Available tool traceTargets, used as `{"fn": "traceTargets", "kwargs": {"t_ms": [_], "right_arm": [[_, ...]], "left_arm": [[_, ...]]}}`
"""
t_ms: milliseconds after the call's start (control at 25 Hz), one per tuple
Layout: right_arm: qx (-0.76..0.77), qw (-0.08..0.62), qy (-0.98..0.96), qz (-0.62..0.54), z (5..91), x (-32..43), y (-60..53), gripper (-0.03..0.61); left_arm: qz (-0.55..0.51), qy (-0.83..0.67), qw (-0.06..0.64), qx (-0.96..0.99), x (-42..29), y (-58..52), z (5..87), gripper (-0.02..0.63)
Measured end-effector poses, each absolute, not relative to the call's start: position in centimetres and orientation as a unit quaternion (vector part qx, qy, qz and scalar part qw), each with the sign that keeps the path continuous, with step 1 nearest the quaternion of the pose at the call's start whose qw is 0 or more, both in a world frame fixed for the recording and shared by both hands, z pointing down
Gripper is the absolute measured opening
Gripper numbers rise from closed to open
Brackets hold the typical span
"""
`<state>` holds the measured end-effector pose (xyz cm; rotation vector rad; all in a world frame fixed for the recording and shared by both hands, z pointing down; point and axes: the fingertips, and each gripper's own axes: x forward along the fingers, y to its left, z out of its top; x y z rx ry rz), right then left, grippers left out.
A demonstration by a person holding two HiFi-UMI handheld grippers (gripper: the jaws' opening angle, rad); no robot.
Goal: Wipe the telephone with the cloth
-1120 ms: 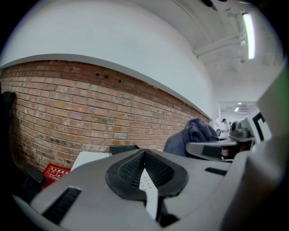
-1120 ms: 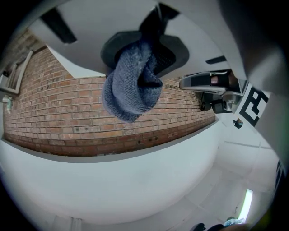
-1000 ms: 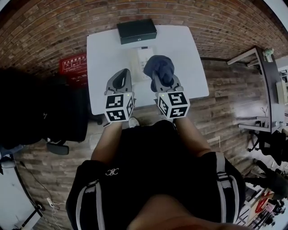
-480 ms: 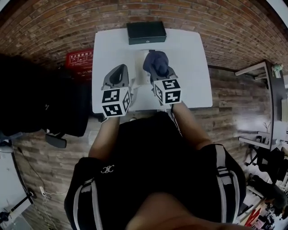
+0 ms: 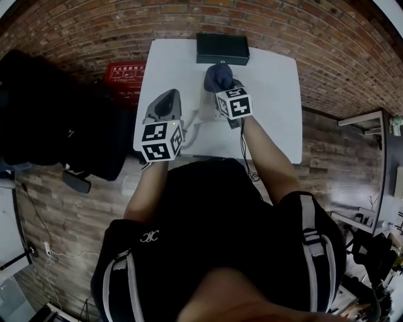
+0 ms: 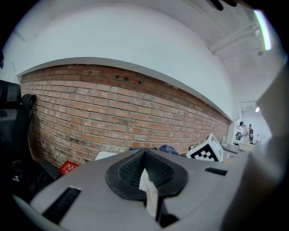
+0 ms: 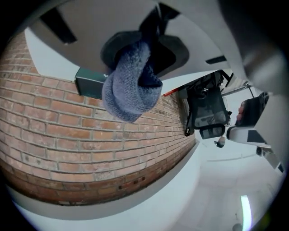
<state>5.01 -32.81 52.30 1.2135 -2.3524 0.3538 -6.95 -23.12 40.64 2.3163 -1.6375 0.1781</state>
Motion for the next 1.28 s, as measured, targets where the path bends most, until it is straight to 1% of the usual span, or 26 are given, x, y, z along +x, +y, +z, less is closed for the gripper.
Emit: {"fn": "traceTargets", "kwargs": {"t_ms": [280, 440, 600, 680, 1000, 1280], "right_arm": [[0.425, 0.271, -0.851, 0.147, 55.7, 3.3, -35.5, 0.031], [0.441, 0.283, -0.839, 0.149, 55.9, 2.9, -37.1, 0.031], [0.448, 0.333, -0.816, 0.151, 57.5, 2.8, -38.1, 0.032], [0.451, 0.346, -0.806, 0.165, 58.5, 3.3, -38.2, 0.032], [0.449, 0.327, -0.807, 0.199, 58.8, 2.8, -37.1, 0.032], [0.438, 0.304, -0.821, 0.205, 59.3, 1.9, -34.2, 0.034]], "left_arm": [[0.058, -0.586, 0.15, 0.794, -9.1, -21.7, 40.7, 0.002], [0.055, -0.591, 0.149, 0.791, -10.4, -21.0, 40.5, 0.002], [0.055, -0.589, 0.153, 0.791, -11.1, -20.4, 40.6, 0.002], [0.056, -0.587, 0.154, 0.793, -11.1, -20.0, 40.6, 0.002], [0.06, -0.584, 0.165, 0.793, -12.4, -18.9, 41.3, 0.002], [0.063, -0.57, 0.17, 0.801, -11.9, -18.4, 41.9, 0.002]]}}
